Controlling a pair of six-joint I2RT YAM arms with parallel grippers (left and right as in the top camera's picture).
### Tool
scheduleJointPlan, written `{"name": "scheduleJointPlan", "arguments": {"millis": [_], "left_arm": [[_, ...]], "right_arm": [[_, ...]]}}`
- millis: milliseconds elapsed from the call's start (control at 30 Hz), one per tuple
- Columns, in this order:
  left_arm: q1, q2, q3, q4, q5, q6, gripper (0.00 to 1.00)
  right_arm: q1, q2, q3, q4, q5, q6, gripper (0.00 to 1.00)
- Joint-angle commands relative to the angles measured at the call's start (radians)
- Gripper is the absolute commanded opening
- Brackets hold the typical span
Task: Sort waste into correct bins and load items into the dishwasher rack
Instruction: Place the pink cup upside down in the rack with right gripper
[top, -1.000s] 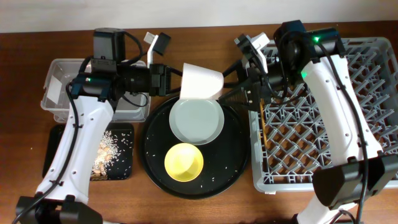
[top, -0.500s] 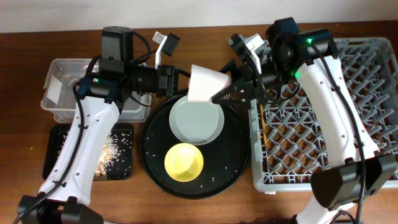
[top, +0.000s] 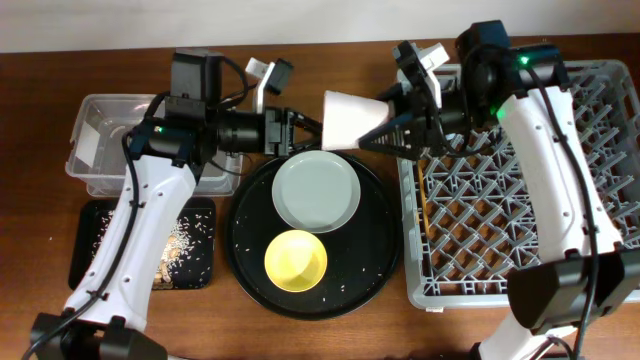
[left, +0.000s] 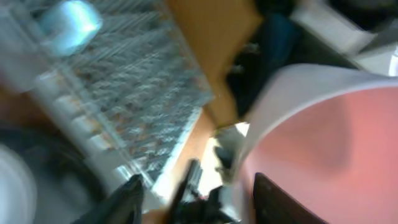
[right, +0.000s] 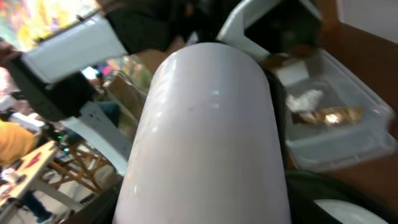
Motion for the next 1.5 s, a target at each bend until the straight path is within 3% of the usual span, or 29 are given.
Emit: {"name": "scheduleJointPlan", "arguments": {"millis": [0, 67, 233, 433, 533, 733, 1067, 1200, 1233, 1333, 1400, 1467], "left_arm": [[-0.003, -0.006, 0.008, -0.097, -0.425, 0.010, 0.63], [-0.003, -0.006, 0.008, -0.152, -0.549, 0.010, 0.64], [-0.003, -0.006, 0.008, -0.182, -0.612, 0.010, 0.64], [-0.004, -0.006, 0.007, -0.217, -0.664, 0.010, 0.64], [-0.010, -0.006, 0.007, -0.240, -0.737, 0.010, 0.68], [-0.010, -0.006, 0.007, -0.241, -0.743, 0.010, 0.80], [-0.010, -0.006, 0.007, -0.250, -0.744, 0.010, 0.81], [-0.010, -0.006, 0.007, -0.250, -0.744, 0.010, 0.82], [-0.010, -0.006, 0.007, -0.251, -0.744, 0.010, 0.93], [-0.010, -0.006, 0.007, -0.250, -0.744, 0.010, 0.95], [-0.010, -0.006, 0.007, -0.251, -0.758, 0.010, 0.95], [-0.010, -0.006, 0.007, -0.253, -0.766, 0.010, 0.99]], "right_arm": [[-0.073, -0.012, 0.016, 0.001, 0.143, 0.074, 0.55], [-0.128, -0.012, 0.016, 0.010, 0.233, 0.153, 0.55], [-0.243, -0.012, 0.016, 0.119, 0.576, 0.502, 0.54], [-0.263, -0.011, 0.016, 0.155, 1.233, 0.901, 0.51], [-0.263, -0.011, -0.010, 0.133, 1.272, 0.917, 0.50], [-0.236, -0.010, -0.186, 0.183, 1.271, 0.928, 0.50], [-0.212, -0.009, -0.224, 0.208, 1.272, 0.927, 0.50], [-0.204, -0.009, -0.325, 0.315, 1.272, 0.927, 0.51], [-0.204, -0.009, -0.348, 0.339, 1.272, 0.927, 0.51], [-0.204, -0.009, -0.360, 0.348, 1.272, 0.927, 0.51], [-0.204, -0.009, -0.360, 0.348, 1.272, 0.927, 0.55], [-0.204, -0.009, -0.360, 0.348, 1.271, 0.927, 0.70]]}}
